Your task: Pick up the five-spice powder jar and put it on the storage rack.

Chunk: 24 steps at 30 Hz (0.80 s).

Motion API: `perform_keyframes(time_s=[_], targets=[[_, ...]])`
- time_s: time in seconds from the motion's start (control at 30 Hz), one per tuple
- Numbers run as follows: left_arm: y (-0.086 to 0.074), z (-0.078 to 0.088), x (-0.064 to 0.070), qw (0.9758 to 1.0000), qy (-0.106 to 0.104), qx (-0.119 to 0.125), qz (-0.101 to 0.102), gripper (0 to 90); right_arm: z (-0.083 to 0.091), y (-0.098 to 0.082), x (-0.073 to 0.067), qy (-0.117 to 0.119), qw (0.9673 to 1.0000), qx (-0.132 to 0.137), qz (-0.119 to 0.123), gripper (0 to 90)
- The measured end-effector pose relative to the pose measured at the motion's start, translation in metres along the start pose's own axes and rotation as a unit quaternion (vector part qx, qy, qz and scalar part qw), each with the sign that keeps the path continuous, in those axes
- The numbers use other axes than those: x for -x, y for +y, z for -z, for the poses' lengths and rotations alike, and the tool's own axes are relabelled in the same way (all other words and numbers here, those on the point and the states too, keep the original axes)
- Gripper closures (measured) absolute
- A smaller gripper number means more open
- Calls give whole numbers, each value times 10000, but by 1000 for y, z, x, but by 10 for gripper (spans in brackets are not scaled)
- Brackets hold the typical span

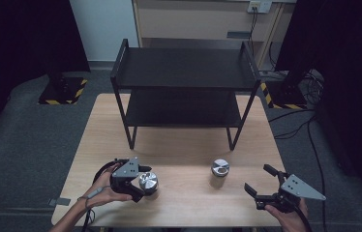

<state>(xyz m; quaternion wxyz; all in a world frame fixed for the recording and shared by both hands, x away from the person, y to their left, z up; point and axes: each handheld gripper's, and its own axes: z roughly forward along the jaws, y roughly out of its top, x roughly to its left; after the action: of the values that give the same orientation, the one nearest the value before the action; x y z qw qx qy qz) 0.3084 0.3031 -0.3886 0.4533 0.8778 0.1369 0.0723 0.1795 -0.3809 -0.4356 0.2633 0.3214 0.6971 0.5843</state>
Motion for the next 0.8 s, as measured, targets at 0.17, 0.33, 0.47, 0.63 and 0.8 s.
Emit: perform_keyframes(time_s=[0.17, 0.33, 0.47, 0.63, 0.8], targets=[[-7, -2, -1, 9999, -23, 146, 46, 292, 0, 0, 0, -13, 10000, -2, 0, 29], [-14, -1, -1, 9995, 4, 290, 121, 337, 0, 0, 0, -11, 10000, -3, 7, 29], [-12, 0, 0, 9995, 29, 260, 159, 339, 0, 0, 0, -11, 10000, -5, -1, 29], [-7, 2, -2, 9997, 25, 209, 147, 339, -1, 0, 0, 5, 10000, -14, -11, 29], [5, 11, -6, 9997, 47, 223, 132, 339, -1, 0, 0, 10, 10000, -22, -19, 29]])
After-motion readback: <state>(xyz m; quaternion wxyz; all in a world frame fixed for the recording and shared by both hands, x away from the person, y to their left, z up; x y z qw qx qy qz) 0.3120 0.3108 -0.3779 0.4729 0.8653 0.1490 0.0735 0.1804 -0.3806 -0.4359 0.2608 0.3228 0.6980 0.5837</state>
